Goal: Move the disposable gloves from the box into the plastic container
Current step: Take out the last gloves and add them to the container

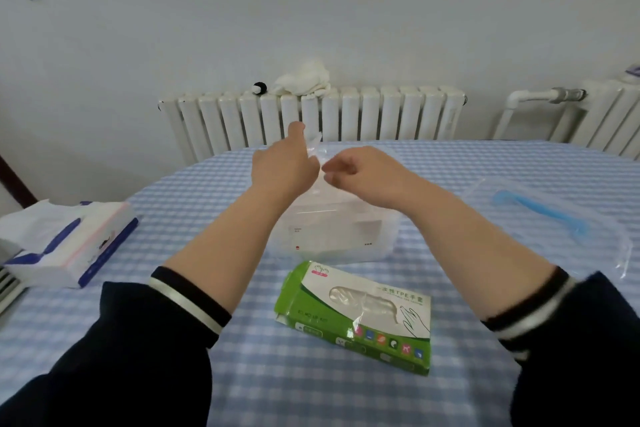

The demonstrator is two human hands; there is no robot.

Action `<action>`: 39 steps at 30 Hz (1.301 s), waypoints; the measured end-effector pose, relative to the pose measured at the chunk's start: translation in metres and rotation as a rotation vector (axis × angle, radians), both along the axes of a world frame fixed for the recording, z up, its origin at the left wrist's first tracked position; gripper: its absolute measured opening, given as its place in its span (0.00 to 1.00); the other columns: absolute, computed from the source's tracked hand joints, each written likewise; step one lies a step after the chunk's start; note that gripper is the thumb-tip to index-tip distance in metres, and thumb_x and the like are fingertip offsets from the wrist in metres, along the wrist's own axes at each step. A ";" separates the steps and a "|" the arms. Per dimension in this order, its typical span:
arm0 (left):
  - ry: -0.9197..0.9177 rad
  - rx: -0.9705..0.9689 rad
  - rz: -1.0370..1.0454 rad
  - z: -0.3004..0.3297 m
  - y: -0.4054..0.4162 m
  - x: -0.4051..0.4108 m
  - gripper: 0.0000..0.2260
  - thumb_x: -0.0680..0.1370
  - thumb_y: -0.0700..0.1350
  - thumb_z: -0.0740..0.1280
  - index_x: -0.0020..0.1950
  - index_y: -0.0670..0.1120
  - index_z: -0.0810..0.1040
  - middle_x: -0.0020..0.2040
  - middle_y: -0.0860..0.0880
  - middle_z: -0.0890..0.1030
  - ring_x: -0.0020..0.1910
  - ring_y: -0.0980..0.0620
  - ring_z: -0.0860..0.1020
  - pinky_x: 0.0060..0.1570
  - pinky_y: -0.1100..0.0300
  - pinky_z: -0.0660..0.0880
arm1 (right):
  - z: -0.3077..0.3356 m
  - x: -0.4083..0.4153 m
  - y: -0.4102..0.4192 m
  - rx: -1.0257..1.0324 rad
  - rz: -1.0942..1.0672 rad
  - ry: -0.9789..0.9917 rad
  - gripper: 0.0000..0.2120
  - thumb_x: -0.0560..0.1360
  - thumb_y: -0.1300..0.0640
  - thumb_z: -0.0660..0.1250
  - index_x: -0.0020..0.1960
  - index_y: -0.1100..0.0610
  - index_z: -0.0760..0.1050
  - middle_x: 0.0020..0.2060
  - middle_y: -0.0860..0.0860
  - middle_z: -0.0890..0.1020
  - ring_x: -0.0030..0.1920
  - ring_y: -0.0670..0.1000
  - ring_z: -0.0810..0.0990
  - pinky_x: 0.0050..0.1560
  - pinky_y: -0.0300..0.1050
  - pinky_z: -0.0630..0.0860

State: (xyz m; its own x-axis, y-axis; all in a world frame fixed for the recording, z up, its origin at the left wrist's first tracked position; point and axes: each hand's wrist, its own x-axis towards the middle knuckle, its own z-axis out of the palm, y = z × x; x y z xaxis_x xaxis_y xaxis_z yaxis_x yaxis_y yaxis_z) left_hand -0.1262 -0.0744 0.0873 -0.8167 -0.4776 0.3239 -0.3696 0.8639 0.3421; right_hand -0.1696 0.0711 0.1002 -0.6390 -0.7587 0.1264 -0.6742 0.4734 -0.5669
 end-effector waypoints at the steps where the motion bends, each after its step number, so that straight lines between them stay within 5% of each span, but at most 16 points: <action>1: -0.037 -0.055 0.015 -0.004 -0.003 0.000 0.22 0.79 0.45 0.60 0.73 0.47 0.61 0.46 0.49 0.77 0.44 0.46 0.73 0.48 0.52 0.64 | -0.004 -0.008 -0.008 0.140 -0.019 0.034 0.16 0.79 0.50 0.65 0.66 0.52 0.75 0.64 0.49 0.78 0.63 0.50 0.76 0.62 0.43 0.70; 6: -0.220 -0.327 -0.023 -0.011 -0.022 0.009 0.23 0.77 0.52 0.67 0.70 0.50 0.68 0.65 0.46 0.72 0.65 0.43 0.67 0.61 0.49 0.65 | -0.011 -0.030 -0.027 0.416 0.001 -0.007 0.22 0.76 0.49 0.70 0.67 0.53 0.73 0.65 0.50 0.75 0.63 0.52 0.74 0.61 0.42 0.68; 10: -0.251 -0.337 -0.163 -0.008 -0.031 0.016 0.12 0.76 0.49 0.70 0.58 0.55 0.74 0.63 0.49 0.69 0.64 0.46 0.65 0.61 0.52 0.63 | -0.011 -0.036 -0.029 0.424 -0.006 0.005 0.22 0.75 0.49 0.71 0.67 0.54 0.73 0.64 0.50 0.75 0.62 0.52 0.75 0.59 0.43 0.69; 12: -0.306 -0.299 -0.206 -0.005 -0.033 0.017 0.05 0.78 0.48 0.67 0.52 0.57 0.76 0.57 0.52 0.74 0.62 0.47 0.67 0.60 0.52 0.63 | -0.010 -0.036 -0.024 0.328 -0.024 0.001 0.19 0.75 0.49 0.71 0.64 0.54 0.75 0.61 0.49 0.77 0.60 0.51 0.76 0.57 0.42 0.69; 15: -0.309 -0.218 -0.213 -0.001 -0.036 0.019 0.09 0.81 0.45 0.61 0.52 0.57 0.78 0.54 0.56 0.79 0.60 0.51 0.72 0.60 0.54 0.65 | -0.006 -0.031 -0.008 -0.030 -0.138 0.021 0.09 0.77 0.50 0.67 0.53 0.54 0.79 0.47 0.45 0.79 0.52 0.48 0.79 0.48 0.40 0.70; 18: -0.206 -0.102 -0.199 0.001 -0.037 0.027 0.10 0.81 0.44 0.60 0.53 0.54 0.79 0.52 0.56 0.82 0.55 0.53 0.77 0.58 0.55 0.72 | -0.006 -0.019 0.019 -0.381 -0.310 0.223 0.07 0.79 0.50 0.63 0.45 0.51 0.74 0.35 0.43 0.75 0.37 0.42 0.74 0.35 0.35 0.66; 21: -0.001 -0.071 -0.232 -0.005 -0.034 0.039 0.09 0.81 0.44 0.61 0.52 0.53 0.80 0.48 0.55 0.83 0.52 0.53 0.78 0.55 0.55 0.73 | -0.010 0.004 0.047 -0.603 -0.214 0.121 0.06 0.78 0.53 0.67 0.42 0.52 0.76 0.29 0.47 0.73 0.29 0.42 0.69 0.32 0.31 0.65; 25: 0.365 -0.225 -0.287 -0.019 -0.019 0.057 0.09 0.81 0.44 0.63 0.55 0.47 0.82 0.49 0.52 0.83 0.50 0.49 0.77 0.51 0.57 0.69 | -0.022 0.034 0.075 -0.283 0.121 -0.190 0.02 0.75 0.56 0.71 0.44 0.51 0.81 0.29 0.43 0.78 0.31 0.40 0.75 0.37 0.30 0.71; 27: 0.580 -0.305 -0.334 -0.026 -0.006 0.068 0.08 0.81 0.42 0.63 0.53 0.44 0.82 0.48 0.49 0.83 0.46 0.48 0.77 0.49 0.56 0.70 | -0.037 0.040 0.080 0.071 0.235 -0.066 0.05 0.76 0.54 0.70 0.50 0.45 0.81 0.44 0.38 0.81 0.45 0.37 0.77 0.47 0.32 0.72; 29: 0.676 -0.320 -0.413 -0.039 0.010 0.080 0.08 0.81 0.41 0.63 0.53 0.41 0.82 0.46 0.47 0.83 0.43 0.49 0.76 0.45 0.56 0.72 | -0.053 0.043 0.079 0.351 0.288 0.082 0.13 0.78 0.53 0.67 0.59 0.38 0.77 0.60 0.37 0.73 0.59 0.37 0.70 0.59 0.38 0.69; 31: 0.587 -0.267 -0.549 -0.054 0.023 0.091 0.10 0.80 0.44 0.63 0.53 0.43 0.82 0.45 0.49 0.82 0.42 0.52 0.75 0.42 0.58 0.72 | -0.066 0.046 0.076 0.461 0.314 0.090 0.21 0.78 0.55 0.65 0.66 0.36 0.72 0.70 0.40 0.63 0.68 0.42 0.62 0.65 0.43 0.66; 34: 0.066 -0.105 -0.654 -0.067 0.037 0.102 0.19 0.76 0.59 0.64 0.64 0.54 0.75 0.54 0.61 0.78 0.51 0.63 0.71 0.51 0.63 0.73 | -0.077 0.050 0.072 0.502 0.364 0.134 0.28 0.77 0.59 0.63 0.70 0.33 0.66 0.77 0.40 0.52 0.72 0.48 0.57 0.64 0.46 0.68; 37: -0.271 0.030 -0.670 -0.081 0.039 0.107 0.34 0.70 0.61 0.72 0.72 0.60 0.63 0.64 0.69 0.66 0.60 0.70 0.62 0.57 0.79 0.58 | -0.083 0.049 0.067 0.522 0.364 0.183 0.28 0.76 0.58 0.63 0.71 0.34 0.66 0.76 0.43 0.55 0.71 0.50 0.60 0.62 0.50 0.71; 39: -0.301 0.083 -0.674 -0.086 0.038 0.108 0.36 0.69 0.58 0.75 0.73 0.61 0.61 0.67 0.67 0.66 0.64 0.67 0.64 0.58 0.76 0.59 | -0.087 0.048 0.064 0.487 0.340 0.172 0.23 0.77 0.57 0.63 0.68 0.36 0.71 0.75 0.43 0.60 0.70 0.49 0.61 0.63 0.48 0.70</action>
State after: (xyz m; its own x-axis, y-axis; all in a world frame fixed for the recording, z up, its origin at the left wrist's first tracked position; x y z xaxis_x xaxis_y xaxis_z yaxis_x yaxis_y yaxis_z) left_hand -0.0187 -0.0364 0.0015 -0.9891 0.1451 0.0248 0.1434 0.9122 0.3839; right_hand -0.1217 0.1354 0.0128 -0.3522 -0.9130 -0.2060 -0.8954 0.3927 -0.2098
